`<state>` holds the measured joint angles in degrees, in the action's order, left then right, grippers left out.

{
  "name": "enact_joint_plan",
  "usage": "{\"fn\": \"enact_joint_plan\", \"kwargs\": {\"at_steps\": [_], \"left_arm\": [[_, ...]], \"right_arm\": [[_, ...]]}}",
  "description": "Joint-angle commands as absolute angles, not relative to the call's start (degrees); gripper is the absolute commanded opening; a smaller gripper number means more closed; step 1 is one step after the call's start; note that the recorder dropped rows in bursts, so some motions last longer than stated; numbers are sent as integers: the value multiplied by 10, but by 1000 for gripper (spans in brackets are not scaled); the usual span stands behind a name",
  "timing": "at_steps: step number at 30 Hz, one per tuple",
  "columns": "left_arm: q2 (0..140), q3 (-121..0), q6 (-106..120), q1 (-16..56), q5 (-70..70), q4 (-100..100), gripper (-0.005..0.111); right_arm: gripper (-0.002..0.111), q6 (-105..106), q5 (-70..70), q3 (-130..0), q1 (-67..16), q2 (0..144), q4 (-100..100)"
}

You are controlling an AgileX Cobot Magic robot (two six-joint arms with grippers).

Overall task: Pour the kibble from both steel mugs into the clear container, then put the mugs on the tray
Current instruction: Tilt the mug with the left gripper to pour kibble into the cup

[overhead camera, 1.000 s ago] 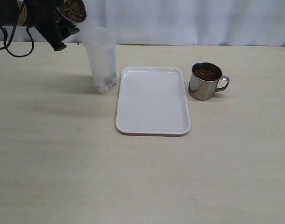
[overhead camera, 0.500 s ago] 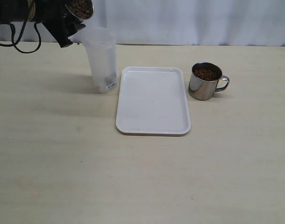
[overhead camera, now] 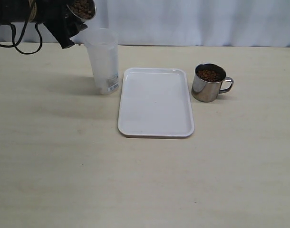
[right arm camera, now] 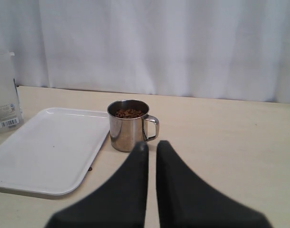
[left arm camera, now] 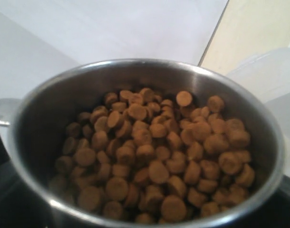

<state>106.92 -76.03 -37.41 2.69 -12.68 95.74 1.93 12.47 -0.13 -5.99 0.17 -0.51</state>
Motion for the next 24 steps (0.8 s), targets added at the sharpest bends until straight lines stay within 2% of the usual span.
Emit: {"fn": "enact_joint_plan", "kwargs": {"at_steps": [1,24], "left_arm": [[1064,-766,-360,28,-110,955,0],[1069,-761,-267,45,-51,999,0]], "right_arm": [[5,22,121,0,-61,0,-9],[5,22,121,0,-61,0,-9]]}}
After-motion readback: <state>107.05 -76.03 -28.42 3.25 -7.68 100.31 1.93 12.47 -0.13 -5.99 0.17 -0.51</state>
